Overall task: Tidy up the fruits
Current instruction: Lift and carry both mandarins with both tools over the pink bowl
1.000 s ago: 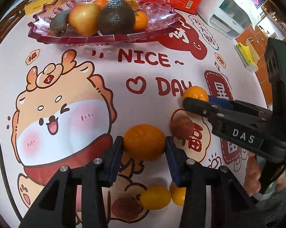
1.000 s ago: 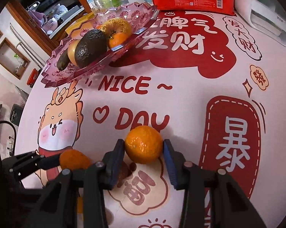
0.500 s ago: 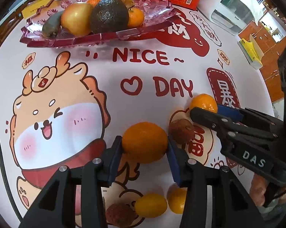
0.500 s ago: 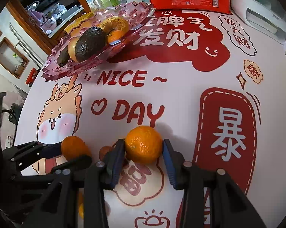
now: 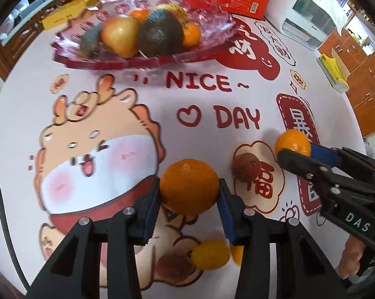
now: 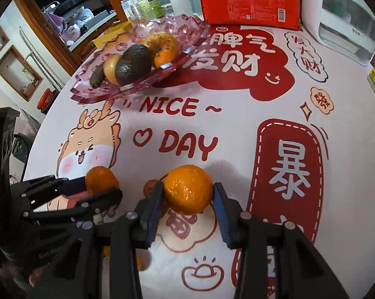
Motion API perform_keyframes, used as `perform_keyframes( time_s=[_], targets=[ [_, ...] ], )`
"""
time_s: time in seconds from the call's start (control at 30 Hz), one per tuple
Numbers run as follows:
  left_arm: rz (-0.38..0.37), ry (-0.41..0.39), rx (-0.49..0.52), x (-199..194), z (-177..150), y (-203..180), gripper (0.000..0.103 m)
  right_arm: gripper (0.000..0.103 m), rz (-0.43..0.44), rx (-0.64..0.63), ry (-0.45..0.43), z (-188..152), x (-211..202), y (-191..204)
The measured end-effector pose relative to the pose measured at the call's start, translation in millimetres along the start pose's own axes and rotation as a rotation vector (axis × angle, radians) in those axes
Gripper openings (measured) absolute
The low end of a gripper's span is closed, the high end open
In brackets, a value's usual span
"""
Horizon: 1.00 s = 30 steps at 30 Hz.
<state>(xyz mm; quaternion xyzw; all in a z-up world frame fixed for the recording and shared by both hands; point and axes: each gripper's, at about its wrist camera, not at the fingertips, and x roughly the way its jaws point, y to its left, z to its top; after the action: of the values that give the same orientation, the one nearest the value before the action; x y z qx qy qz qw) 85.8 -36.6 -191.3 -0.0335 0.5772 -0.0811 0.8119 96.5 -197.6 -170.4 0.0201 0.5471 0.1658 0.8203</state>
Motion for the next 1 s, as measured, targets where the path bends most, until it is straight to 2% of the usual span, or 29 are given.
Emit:
perform_keyframes(
  time_s=[0.23,0.43,0.73,1.0],
  targets=[
    [0.063,-0.066,0.022,-46.3,-2.5,4.7,0.042,0.04,0.018,-0.028,-0.035,-6.1,-25.8,9.8],
    [0.128,-0.176,0.049,-107.8,14.2,12.0,0.042,0.04,0.02,-0.106,-0.092,6.2,-63.7,29.2],
    [0.251,-0.377,0.115,-209.9,57.8,19.3,0.042,0.04,0.012,-0.226,-0.242,54.5,-145.4,57.5],
    [0.343,-0.51,0.174,-280.4,101.3,18.0,0.042,0.04,-0.023,-0.302,-0.403,115.6,-208.3,80.6]
  ],
)
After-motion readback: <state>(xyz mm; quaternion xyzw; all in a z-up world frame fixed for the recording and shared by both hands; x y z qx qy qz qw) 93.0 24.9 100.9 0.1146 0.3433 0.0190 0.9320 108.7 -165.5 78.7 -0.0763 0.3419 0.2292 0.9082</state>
